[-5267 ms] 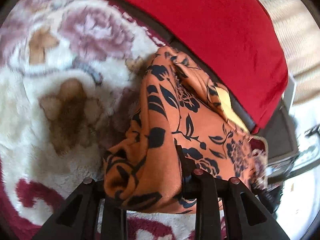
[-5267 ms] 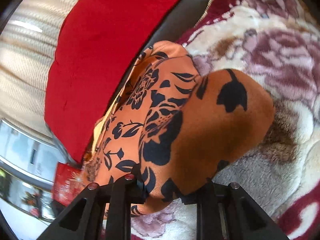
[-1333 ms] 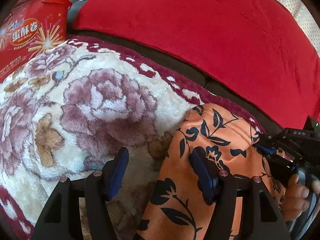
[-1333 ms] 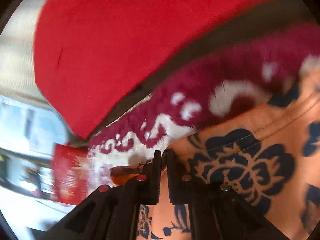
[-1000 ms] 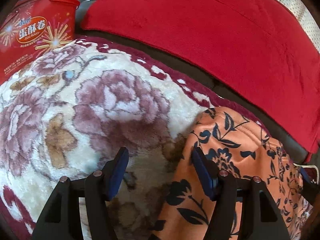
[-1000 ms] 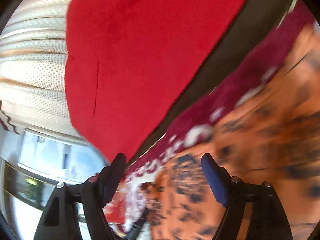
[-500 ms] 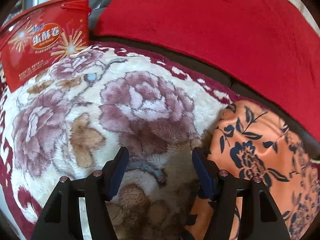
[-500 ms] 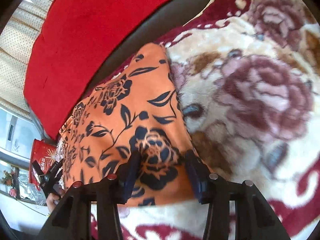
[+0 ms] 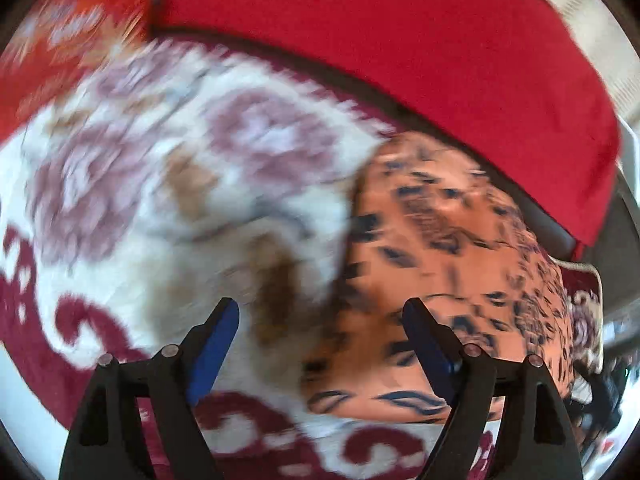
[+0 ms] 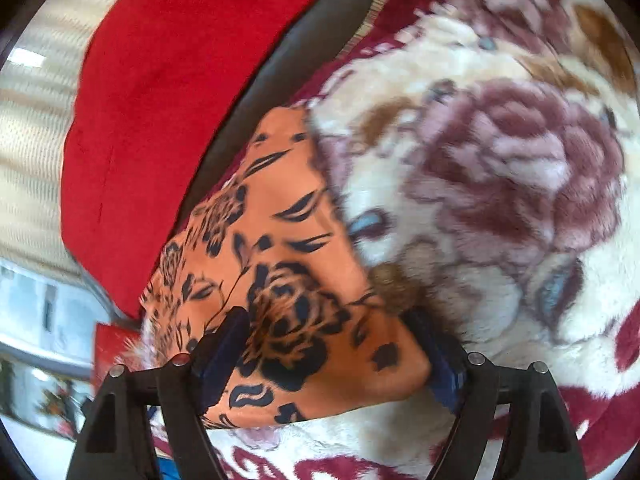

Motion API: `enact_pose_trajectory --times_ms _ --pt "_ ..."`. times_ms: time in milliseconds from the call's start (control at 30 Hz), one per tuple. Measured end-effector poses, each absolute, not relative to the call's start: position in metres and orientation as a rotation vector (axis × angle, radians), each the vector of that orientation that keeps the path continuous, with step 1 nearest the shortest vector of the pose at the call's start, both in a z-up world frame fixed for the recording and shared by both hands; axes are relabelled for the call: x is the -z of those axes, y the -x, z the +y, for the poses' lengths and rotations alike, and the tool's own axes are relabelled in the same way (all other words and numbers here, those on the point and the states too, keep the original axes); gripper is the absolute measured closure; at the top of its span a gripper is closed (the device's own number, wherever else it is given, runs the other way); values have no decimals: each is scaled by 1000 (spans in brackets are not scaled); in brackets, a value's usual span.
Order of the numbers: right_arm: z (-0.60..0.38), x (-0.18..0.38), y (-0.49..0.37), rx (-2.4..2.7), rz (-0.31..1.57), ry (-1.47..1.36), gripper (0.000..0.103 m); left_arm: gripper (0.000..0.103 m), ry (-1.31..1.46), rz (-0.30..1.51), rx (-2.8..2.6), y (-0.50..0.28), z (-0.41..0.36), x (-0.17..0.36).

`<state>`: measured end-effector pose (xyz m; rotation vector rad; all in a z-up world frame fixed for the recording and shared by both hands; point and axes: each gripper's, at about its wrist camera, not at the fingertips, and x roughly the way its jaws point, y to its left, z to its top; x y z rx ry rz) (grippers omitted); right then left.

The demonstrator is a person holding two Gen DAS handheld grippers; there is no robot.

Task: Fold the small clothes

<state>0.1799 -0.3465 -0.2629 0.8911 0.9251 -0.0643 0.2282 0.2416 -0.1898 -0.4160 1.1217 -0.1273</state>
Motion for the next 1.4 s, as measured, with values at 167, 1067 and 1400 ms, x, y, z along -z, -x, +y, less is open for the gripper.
enact_pose_trajectory --times_ms 167,1067,1400 --pt "-312 262 -192 9 956 -795 29 19 534 1164 191 -230 248 206" --pt "-304 177 -138 170 656 -609 36 32 29 785 152 -231 155 141" --pt "-237 207 -206 93 814 -416 43 32 -42 781 140 -229 117 156"
